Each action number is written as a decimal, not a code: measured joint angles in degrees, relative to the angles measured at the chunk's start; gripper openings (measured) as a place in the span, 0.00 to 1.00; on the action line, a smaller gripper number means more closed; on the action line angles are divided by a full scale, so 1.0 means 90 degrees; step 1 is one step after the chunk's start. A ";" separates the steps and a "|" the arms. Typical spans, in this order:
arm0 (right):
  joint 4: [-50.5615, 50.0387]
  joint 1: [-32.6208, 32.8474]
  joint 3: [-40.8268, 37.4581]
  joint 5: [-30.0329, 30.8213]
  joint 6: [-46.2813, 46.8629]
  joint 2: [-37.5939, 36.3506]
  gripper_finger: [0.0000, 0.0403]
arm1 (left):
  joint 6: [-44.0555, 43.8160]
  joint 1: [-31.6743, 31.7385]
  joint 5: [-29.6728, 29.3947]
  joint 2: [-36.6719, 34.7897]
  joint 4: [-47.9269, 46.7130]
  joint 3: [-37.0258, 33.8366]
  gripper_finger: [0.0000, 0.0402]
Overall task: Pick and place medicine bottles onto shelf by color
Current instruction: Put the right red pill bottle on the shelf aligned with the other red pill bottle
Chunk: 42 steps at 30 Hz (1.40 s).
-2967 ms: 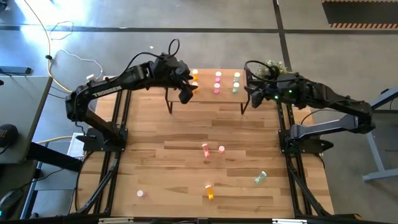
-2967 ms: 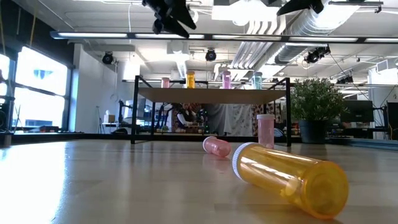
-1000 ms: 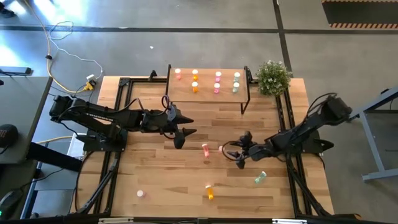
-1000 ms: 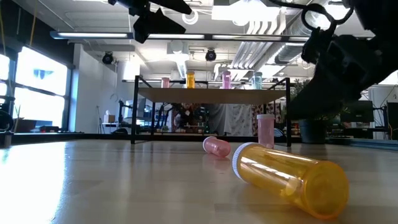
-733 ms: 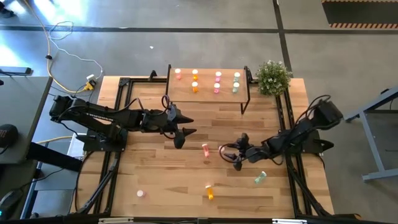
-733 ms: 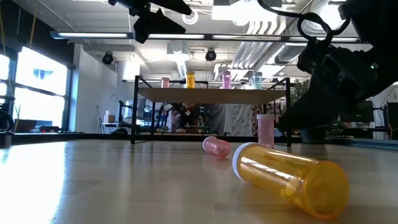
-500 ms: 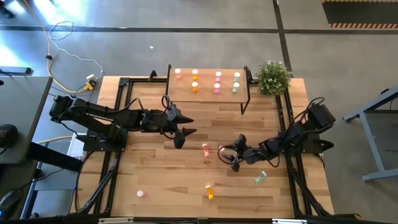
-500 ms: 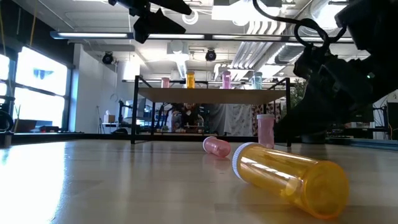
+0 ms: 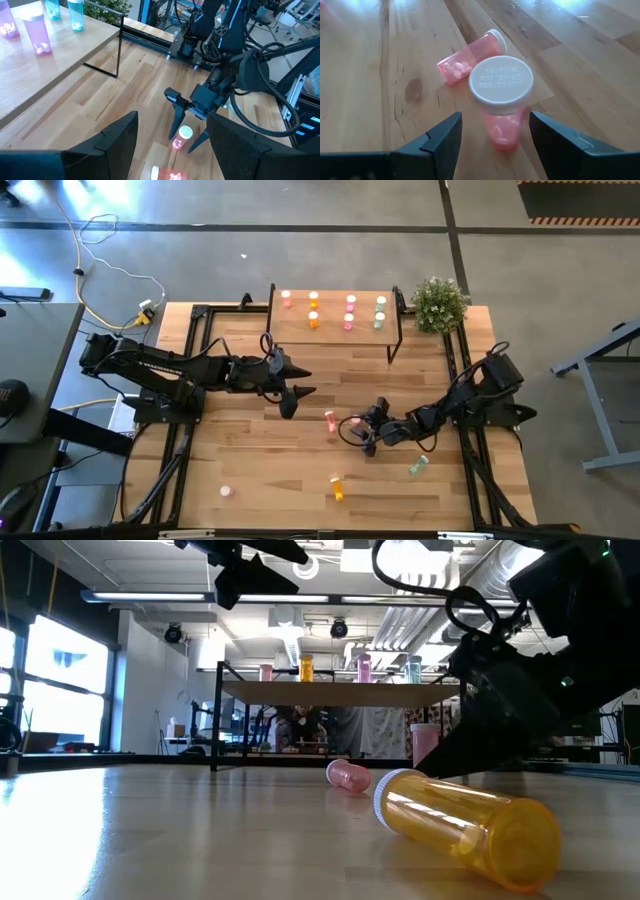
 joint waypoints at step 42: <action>-0.3890 -0.1087 0.3550 -0.2381 -0.1588 -0.0568 0.22 | 0.0719 0.0197 0.1698 0.0004 -0.2572 0.0979 0.57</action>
